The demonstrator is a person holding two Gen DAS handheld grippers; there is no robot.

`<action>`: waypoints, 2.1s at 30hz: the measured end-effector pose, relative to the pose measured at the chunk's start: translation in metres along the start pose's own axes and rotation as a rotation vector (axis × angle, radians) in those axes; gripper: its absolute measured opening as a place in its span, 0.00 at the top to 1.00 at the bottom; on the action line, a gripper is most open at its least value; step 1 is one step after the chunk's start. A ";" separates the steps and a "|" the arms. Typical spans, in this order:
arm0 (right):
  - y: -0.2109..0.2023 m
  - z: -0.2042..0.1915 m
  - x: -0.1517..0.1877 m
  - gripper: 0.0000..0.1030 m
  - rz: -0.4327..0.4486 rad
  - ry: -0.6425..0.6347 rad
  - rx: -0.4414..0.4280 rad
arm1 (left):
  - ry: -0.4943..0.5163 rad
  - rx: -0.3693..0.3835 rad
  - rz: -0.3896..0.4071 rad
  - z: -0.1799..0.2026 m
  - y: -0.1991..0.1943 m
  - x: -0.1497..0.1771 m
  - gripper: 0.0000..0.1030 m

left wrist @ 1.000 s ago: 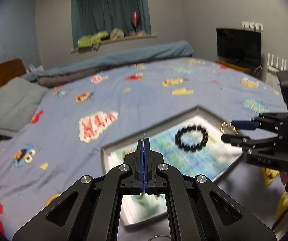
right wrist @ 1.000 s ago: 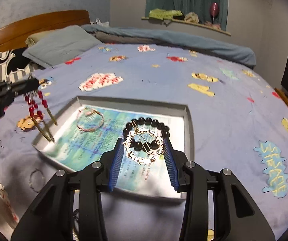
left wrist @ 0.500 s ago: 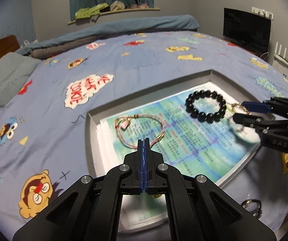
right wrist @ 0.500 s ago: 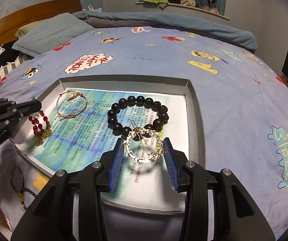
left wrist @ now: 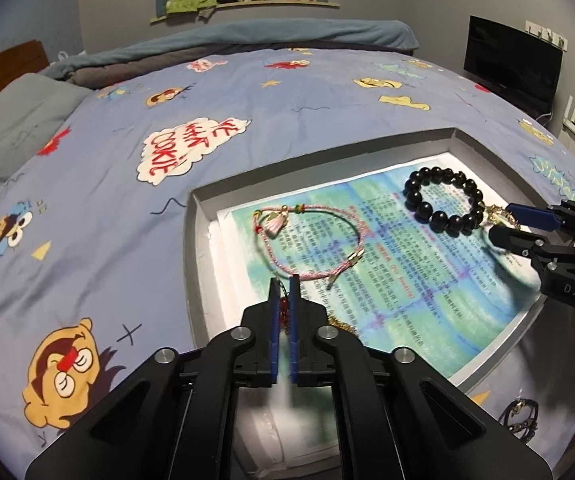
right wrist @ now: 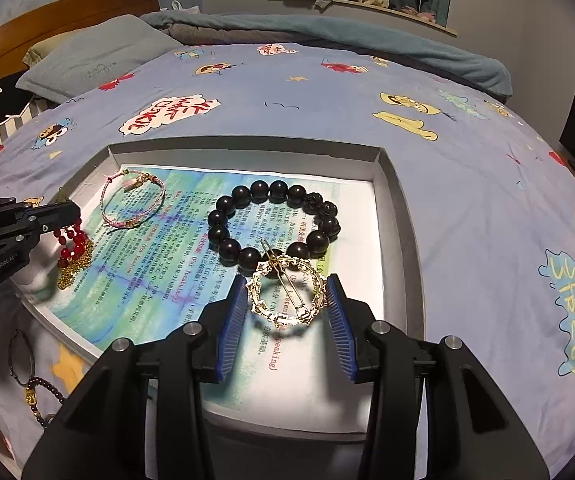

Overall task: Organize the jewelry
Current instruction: 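Carry necklace and brooch into the grey box and open both tools, then move both open tools back to the remaining jewelry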

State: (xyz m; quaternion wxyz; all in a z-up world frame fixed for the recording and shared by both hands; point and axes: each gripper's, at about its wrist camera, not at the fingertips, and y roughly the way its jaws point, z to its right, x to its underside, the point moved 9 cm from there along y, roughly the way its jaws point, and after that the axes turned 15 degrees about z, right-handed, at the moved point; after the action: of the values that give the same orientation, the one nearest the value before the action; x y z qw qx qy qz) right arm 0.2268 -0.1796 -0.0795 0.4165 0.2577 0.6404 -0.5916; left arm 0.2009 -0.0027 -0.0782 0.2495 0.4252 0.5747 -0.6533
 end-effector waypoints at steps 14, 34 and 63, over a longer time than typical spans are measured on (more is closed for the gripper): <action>-0.013 0.003 -0.008 0.45 0.055 0.033 -0.011 | -0.004 -0.020 0.004 -0.003 -0.003 0.003 0.64; -0.070 0.017 -0.033 0.09 0.158 0.090 0.001 | 0.007 -0.125 0.052 -0.017 -0.045 -0.007 0.19; -0.134 -0.018 0.019 0.05 0.100 0.083 -0.056 | 0.016 -0.108 -0.035 -0.015 -0.120 0.065 0.17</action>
State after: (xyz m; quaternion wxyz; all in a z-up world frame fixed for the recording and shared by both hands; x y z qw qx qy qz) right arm 0.1024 -0.1873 -0.0232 0.4258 0.3021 0.6596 -0.5407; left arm 0.0738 0.0486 -0.0675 0.2561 0.4063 0.6182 -0.6222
